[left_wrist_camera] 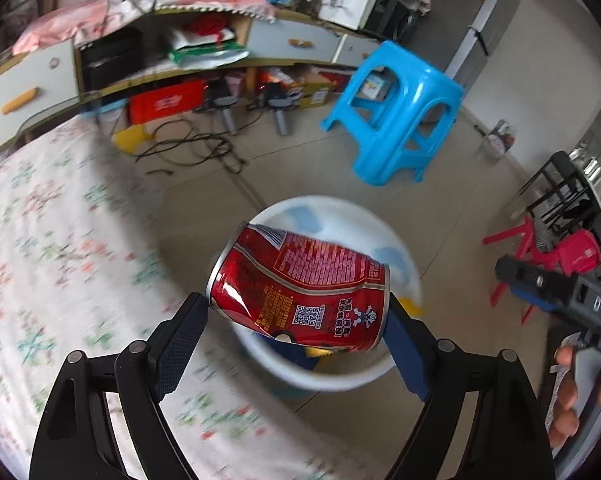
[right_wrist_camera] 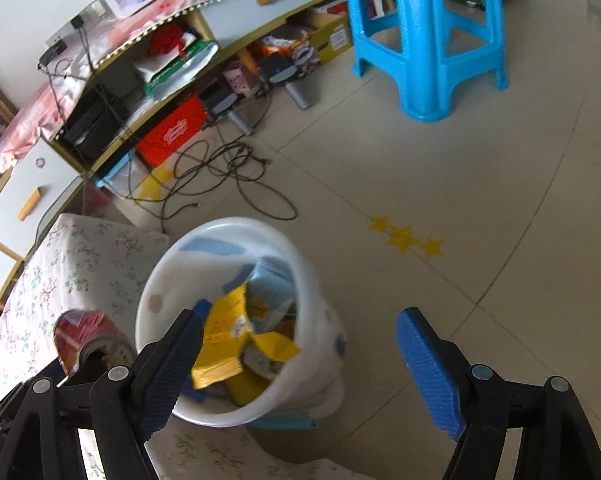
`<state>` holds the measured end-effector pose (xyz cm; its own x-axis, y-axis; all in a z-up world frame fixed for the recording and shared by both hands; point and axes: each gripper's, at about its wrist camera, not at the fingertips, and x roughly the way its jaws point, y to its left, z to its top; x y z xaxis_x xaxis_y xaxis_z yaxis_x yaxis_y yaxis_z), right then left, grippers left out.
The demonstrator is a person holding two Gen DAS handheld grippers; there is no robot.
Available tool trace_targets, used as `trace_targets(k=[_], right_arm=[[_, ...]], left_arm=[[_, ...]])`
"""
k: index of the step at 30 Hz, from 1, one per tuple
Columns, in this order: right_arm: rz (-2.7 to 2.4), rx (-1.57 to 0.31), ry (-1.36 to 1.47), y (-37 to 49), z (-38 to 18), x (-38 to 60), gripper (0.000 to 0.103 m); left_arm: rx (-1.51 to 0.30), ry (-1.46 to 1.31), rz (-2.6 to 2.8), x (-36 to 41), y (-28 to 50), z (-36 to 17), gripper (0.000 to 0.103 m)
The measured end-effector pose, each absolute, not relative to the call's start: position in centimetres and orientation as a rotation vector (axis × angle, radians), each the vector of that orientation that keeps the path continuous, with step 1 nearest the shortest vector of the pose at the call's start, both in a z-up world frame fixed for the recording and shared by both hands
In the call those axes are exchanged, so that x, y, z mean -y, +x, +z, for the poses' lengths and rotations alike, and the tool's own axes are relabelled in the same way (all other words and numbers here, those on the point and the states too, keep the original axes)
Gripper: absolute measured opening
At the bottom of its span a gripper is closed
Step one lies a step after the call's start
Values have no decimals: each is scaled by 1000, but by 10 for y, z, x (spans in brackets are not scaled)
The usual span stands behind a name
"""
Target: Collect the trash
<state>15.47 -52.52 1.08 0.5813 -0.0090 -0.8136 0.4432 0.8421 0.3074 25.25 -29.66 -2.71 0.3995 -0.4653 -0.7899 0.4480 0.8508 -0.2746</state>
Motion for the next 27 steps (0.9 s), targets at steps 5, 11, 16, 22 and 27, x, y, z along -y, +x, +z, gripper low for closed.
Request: trace_targets(k=[5, 11, 16, 22, 27], right_arm=[[-280, -920, 529, 151, 13, 531, 84], [-262, -924, 496, 150, 16, 522, 85], [-231, -928, 450, 148, 19, 503, 85], [-163, -955, 375, 135, 22, 463, 87], [-70, -987, 301, 117, 26, 421, 93]], left_arm=[[-996, -32, -531, 297, 253, -18, 101], [-992, 5, -448, 260, 230, -12, 102], [-996, -4, -356, 212, 202, -7, 103], [-986, -33, -261, 155, 160, 5, 103], [-984, 0, -201, 127, 123, 13, 103]])
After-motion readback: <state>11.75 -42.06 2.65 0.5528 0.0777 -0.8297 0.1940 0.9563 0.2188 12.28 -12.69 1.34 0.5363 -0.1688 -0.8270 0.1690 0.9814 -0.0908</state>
